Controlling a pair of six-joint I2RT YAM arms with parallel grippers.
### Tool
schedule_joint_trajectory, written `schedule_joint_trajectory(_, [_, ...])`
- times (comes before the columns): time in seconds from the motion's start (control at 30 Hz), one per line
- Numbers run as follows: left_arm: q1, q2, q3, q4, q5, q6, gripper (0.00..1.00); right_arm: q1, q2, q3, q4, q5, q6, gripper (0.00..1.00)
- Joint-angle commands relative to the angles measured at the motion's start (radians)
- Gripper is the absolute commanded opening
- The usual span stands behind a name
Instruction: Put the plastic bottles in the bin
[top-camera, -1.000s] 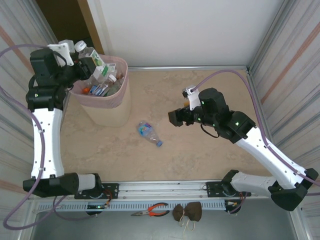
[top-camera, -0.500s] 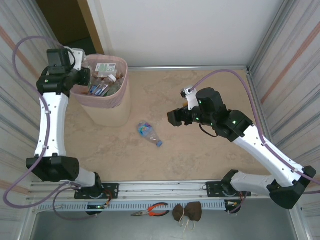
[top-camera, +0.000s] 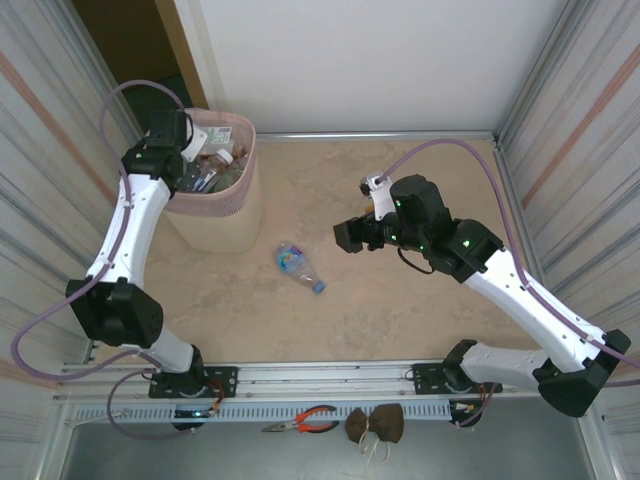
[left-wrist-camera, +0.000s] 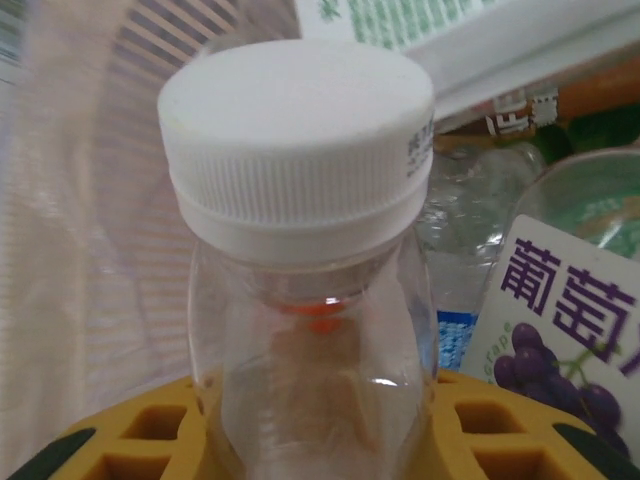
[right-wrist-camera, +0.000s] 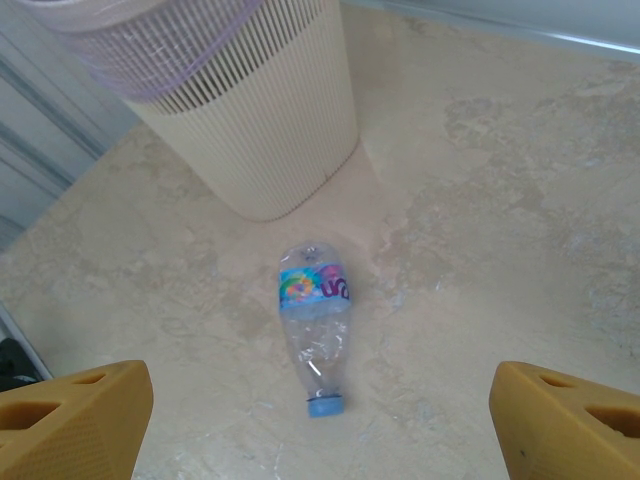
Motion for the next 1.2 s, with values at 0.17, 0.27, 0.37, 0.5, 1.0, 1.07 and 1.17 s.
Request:
schedule_joint_trajectory(0.17, [0.009, -0.017, -0.045, -0.005, 0.118, -0.024, 0.52, 0.001, -0.015, 0.023, -0.012, 0.009, 0.013, 0.86])
schedule_joint_trajectory(0.27, [0.028, -0.062, -0.029, -0.004, 0.239, -0.066, 0.59, 0.001, -0.017, 0.023, -0.011, 0.013, 0.011, 0.86])
schedule_joint_trajectory(0.37, [0.055, -0.097, 0.001, -0.005, 0.337, -0.114, 0.68, 0.001, -0.021, 0.016, -0.004, 0.011, 0.009, 0.86])
schedule_joint_trajectory(0.5, [0.078, -0.121, 0.044, -0.009, 0.44, -0.166, 0.76, 0.002, -0.025, 0.013, 0.001, 0.013, 0.011, 0.86])
schedule_joint_trajectory(1.0, [0.139, -0.048, 0.1, 0.029, 0.531, -0.275, 0.48, 0.005, -0.012, 0.009, 0.016, 0.002, 0.025, 0.86])
schedule_joint_trajectory(1.07, [0.147, -0.024, 0.096, 0.025, 0.523, -0.276, 0.43, 0.005, -0.008, 0.011, 0.018, 0.003, 0.028, 0.86])
schedule_joint_trajectory(1.17, [0.164, 0.003, 0.061, 0.026, 0.532, -0.272, 0.37, 0.007, -0.003, 0.01, 0.017, -0.001, 0.031, 0.86])
